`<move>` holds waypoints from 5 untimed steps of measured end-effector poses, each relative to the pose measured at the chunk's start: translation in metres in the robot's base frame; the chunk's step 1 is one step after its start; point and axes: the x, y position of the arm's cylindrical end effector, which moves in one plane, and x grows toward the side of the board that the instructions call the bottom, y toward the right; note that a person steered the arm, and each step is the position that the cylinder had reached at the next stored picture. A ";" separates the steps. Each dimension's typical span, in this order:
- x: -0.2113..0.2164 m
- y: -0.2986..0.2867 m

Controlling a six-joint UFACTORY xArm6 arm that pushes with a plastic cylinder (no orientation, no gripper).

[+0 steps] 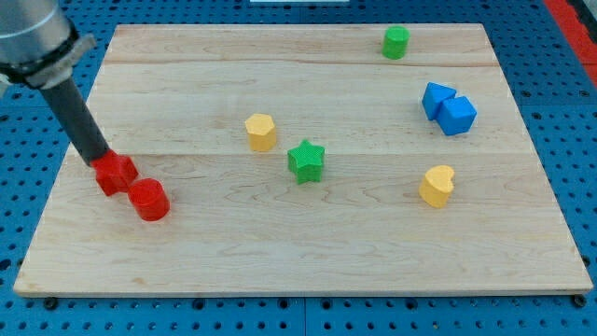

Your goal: Push the red blocks towards the bottom center

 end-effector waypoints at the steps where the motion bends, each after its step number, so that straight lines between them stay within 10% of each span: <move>1: 0.028 0.003; 5: 0.073 0.123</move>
